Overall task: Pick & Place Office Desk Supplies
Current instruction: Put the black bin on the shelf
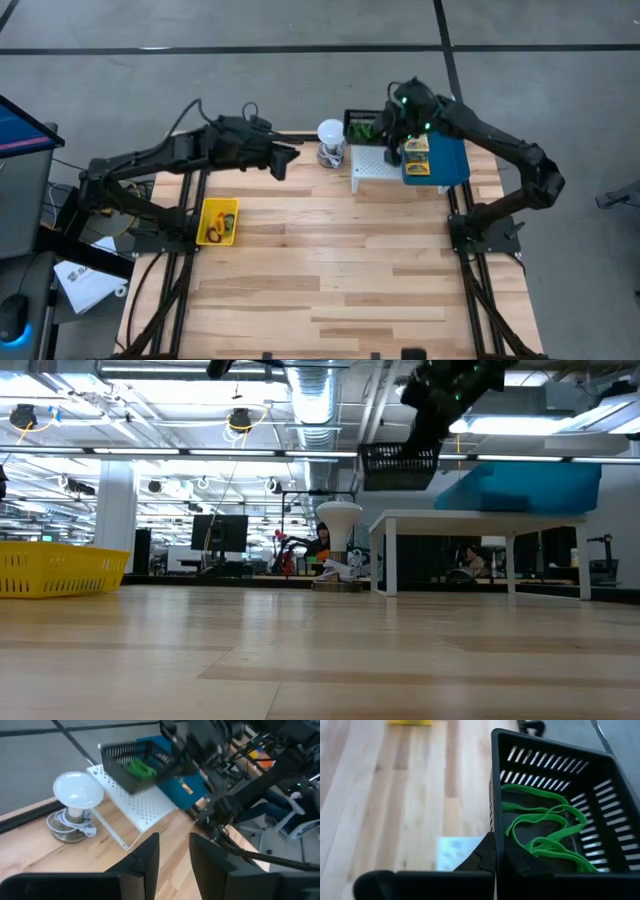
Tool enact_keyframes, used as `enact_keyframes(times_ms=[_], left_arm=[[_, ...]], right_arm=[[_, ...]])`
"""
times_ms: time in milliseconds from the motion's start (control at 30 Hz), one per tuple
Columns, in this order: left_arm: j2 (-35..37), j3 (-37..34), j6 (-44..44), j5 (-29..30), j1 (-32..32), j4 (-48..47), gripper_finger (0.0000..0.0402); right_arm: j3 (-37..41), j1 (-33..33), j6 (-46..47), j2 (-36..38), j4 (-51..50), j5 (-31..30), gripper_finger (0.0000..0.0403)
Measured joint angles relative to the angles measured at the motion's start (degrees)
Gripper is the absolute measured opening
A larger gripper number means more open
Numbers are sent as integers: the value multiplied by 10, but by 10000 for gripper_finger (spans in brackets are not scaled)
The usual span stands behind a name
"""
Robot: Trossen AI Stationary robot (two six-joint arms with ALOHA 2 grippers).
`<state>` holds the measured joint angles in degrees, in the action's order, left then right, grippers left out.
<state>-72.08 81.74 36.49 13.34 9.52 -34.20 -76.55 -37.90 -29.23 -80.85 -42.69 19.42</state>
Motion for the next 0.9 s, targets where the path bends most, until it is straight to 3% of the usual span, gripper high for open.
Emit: enact_keyframes(times_ms=[133,367,667,900], left_arm=[[1,-19,-12,48,-21,38,101],[6,-29,-21,112,-50,67,101],[5,-29,-33,172,-87,86,102],[5,-29,-23,184,-105,86,101]], right_arm=[[0,-53,-49,-10,6,20,0],[0,-88,-97,-40,35,31,0],[0,-93,-126,-88,75,24,0],[0,-103,-145,-95,80,16,0]])
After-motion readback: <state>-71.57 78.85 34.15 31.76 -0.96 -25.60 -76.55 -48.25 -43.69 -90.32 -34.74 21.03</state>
